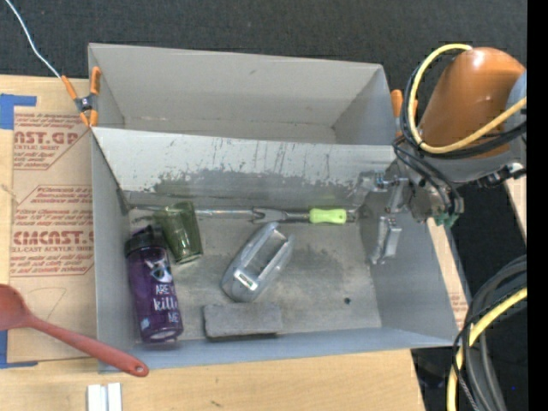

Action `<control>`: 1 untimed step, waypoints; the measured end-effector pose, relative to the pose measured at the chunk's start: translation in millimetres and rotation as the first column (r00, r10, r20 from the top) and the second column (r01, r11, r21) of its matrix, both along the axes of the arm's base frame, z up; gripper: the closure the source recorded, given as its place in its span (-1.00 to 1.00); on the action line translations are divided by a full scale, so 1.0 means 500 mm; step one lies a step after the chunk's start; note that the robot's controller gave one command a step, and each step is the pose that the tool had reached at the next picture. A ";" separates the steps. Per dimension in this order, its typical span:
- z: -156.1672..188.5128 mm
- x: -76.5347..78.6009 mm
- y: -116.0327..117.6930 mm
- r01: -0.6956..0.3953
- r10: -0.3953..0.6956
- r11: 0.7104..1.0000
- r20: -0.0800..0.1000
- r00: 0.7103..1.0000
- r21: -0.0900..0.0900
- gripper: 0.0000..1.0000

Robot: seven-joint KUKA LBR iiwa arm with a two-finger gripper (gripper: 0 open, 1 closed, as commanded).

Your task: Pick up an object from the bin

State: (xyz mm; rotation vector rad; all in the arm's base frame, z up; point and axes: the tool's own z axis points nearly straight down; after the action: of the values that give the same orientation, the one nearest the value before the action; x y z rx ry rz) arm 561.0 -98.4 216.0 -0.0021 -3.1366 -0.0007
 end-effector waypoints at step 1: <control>0.010 0.003 0.001 -0.002 0.002 1.000 0.007 1.000 -0.001 -1.00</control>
Offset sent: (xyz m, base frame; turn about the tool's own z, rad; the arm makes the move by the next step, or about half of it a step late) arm -0.0002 0.0511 -0.1460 -0.0047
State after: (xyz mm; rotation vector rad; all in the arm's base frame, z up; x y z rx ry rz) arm 562.3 -97.8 220.9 0.0008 -3.1440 0.0008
